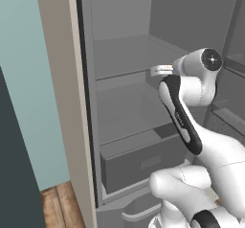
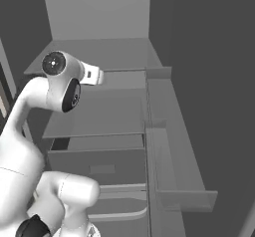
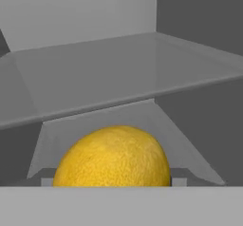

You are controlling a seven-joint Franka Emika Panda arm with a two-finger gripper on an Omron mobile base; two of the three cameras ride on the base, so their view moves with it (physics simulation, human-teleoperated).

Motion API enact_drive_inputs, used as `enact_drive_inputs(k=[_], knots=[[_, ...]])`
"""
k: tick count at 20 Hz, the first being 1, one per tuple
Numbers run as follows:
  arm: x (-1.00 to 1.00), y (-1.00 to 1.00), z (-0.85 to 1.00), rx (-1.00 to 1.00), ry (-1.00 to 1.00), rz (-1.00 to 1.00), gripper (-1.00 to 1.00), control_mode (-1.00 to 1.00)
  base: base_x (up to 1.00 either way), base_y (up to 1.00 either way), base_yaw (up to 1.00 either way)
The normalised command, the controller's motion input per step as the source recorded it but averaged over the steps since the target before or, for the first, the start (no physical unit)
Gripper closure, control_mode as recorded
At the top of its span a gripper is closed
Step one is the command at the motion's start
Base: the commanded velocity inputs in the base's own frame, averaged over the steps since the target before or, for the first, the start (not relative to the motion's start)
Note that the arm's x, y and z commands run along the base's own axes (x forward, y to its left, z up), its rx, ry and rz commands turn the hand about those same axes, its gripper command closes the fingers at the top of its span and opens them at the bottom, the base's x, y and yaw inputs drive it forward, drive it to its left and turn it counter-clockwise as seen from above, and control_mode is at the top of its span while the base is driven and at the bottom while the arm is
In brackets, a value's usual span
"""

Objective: Place one lemon and one steak in each tupperware on the nearby counter, to pack two identical lunches.

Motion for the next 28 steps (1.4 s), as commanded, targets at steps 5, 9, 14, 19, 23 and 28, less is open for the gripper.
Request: enact_drive_inputs(k=[5, 9, 14, 19, 23, 28], knots=[[-0.95, 0.00, 0.14, 0.00, 0.07, 0.00, 1.00, -1.00, 0.00, 0.00, 0.00], [-0.99, 0.00, 0.16, 0.00, 0.03, -0.01, 1.00, -1.00, 0.00, 0.00, 0.00], [-1.00, 0.00, 0.04, -0.01, 0.00, -0.04, 1.00, -1.00, 0.00, 0.00, 0.00], [-0.81, 0.07, -0.03, -0.05, 0.10, -0.14, 1.00, -1.00, 0.00, 0.00, 0.00], [0.00, 0.00, 0.00, 0.00, 0.00, 0.00, 1.00, 1.00, -0.88, 0.00, -0.11], [0.00, 0.00, 0.00, 0.00, 0.00, 0.00, 1.00, 1.00, -0.98, 0.00, -0.05]])
